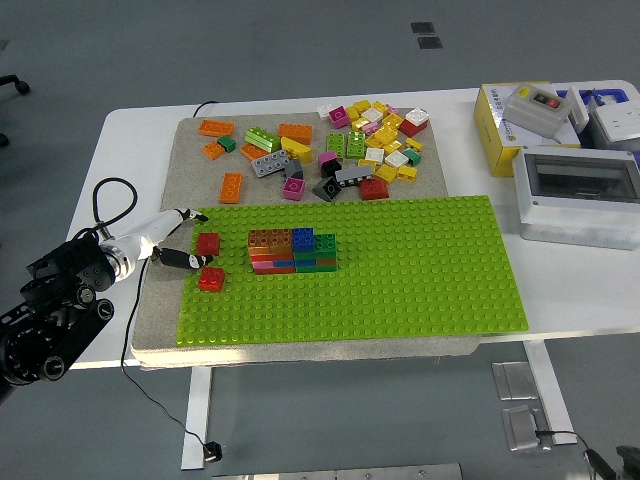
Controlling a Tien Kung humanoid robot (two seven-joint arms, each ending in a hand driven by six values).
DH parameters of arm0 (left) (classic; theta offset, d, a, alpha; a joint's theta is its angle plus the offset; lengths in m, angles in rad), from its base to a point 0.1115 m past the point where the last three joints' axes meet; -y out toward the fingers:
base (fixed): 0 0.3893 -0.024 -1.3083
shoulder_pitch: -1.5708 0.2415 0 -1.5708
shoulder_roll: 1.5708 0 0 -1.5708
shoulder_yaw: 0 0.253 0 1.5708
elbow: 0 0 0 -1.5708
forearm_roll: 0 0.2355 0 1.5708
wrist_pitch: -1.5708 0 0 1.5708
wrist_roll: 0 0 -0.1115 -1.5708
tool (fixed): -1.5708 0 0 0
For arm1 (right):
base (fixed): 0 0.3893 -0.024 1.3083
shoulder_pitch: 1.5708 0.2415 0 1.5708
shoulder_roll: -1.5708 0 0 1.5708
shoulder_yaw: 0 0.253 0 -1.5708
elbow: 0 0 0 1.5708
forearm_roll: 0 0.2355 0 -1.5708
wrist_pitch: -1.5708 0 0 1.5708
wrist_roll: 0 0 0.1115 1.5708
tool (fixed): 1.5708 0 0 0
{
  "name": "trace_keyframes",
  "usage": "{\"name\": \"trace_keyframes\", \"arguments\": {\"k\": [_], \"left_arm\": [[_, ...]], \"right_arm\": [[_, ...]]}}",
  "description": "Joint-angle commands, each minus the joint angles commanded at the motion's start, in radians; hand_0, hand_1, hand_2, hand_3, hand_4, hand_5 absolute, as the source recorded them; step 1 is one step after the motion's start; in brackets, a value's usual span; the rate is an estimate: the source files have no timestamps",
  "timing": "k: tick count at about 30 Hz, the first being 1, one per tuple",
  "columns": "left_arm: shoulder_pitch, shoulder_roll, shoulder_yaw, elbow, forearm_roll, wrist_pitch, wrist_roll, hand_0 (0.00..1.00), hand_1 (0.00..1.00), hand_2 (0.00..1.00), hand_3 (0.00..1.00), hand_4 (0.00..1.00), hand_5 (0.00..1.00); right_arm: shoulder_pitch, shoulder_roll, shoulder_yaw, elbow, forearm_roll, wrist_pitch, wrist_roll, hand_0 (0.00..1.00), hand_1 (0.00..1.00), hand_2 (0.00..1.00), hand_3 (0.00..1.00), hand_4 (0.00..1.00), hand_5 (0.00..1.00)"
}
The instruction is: Pick up the brick,pile it on top of brick,press brick,pick up the brick,pile it on top of brick,press brick
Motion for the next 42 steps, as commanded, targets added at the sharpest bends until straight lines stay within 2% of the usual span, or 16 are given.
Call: {"name": "trace_keyframes", "arguments": {"k": [26, 27, 32, 33, 38, 39, 42], "left_arm": [[0.006, 0.004, 0.006, 0.004, -0.014, 0.015, -0.015, 0.998, 0.998, 0.998, 0.797, 0.787, 0.353], [0.006, 0.004, 0.007, 0.004, -0.015, 0.016, -0.015, 0.998, 0.998, 0.998, 0.73, 0.762, 0.316], [0.007, 0.003, 0.01, 0.005, -0.023, 0.019, -0.019, 0.998, 0.998, 0.998, 0.73, 0.762, 0.316], [0.008, 0.002, 0.01, 0.005, -0.024, 0.02, -0.019, 0.998, 0.998, 0.998, 0.682, 0.709, 0.26], [0.008, 0.001, 0.011, 0.008, -0.031, 0.026, -0.026, 0.998, 0.998, 0.998, 0.682, 0.709, 0.26], [0.007, 0.0, 0.011, 0.008, -0.033, 0.027, -0.028, 0.998, 0.998, 0.998, 0.657, 0.654, 0.212], [0.007, 0.0, 0.011, 0.008, -0.04, 0.031, -0.034, 0.998, 0.998, 0.998, 0.657, 0.654, 0.212]], "right_arm": [[-0.001, -0.003, -0.014, 0.0, 0.023, -0.004, 0.006, 0.729, 0.672, 0.679, 0.759, 0.6, 0.987], [-0.001, -0.003, -0.014, 0.0, 0.024, -0.004, 0.006, 0.729, 0.674, 0.679, 0.759, 0.601, 0.989], [-0.001, -0.002, -0.017, 0.0, 0.025, -0.003, 0.006, 0.729, 0.674, 0.679, 0.759, 0.601, 0.989], [-0.001, -0.002, -0.017, 0.0, 0.025, -0.003, 0.006, 0.728, 0.673, 0.679, 0.758, 0.6, 0.987], [-0.002, -0.002, -0.019, 0.0, 0.025, -0.003, 0.006, 0.728, 0.673, 0.679, 0.758, 0.6, 0.987], [-0.002, -0.002, -0.019, 0.0, 0.025, -0.003, 0.006, 0.728, 0.673, 0.679, 0.758, 0.6, 0.985], [-0.002, -0.002, -0.019, 0.0, 0.024, -0.003, 0.006, 0.728, 0.673, 0.679, 0.758, 0.6, 0.985]]}}
